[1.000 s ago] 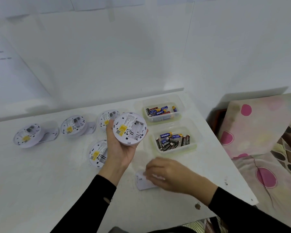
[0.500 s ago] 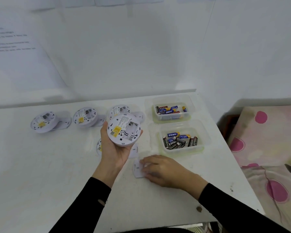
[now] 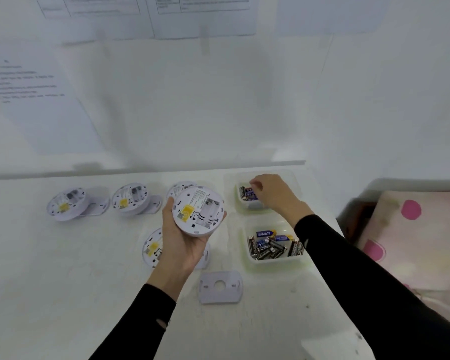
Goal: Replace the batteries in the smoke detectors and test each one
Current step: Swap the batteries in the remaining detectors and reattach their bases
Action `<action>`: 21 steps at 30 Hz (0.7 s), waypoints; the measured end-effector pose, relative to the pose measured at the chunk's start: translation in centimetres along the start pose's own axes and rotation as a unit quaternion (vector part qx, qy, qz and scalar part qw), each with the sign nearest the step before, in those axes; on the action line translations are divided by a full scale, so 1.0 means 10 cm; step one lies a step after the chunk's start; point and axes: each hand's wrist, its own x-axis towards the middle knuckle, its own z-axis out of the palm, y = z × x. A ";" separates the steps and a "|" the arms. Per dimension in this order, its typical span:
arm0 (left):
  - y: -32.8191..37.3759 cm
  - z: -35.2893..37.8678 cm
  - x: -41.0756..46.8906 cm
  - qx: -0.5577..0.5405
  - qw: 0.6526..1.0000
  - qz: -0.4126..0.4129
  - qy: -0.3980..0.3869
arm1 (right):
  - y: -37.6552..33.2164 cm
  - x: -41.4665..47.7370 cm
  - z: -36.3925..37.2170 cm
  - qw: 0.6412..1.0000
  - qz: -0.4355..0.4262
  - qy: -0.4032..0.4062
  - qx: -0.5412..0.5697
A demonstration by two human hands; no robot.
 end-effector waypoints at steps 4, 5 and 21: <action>-0.02 0.03 0.10 0.015 0.999 -0.024 -0.014 | -0.04 0.27 0.06 0.994 0.038 -0.103 -0.022; -0.03 0.04 0.12 0.016 0.999 -0.027 -0.017 | -0.04 0.32 0.08 0.992 0.035 -0.118 -0.037; -0.08 0.06 0.32 0.019 0.999 -0.040 -0.004 | -0.16 -0.16 0.00 0.923 0.036 0.115 0.364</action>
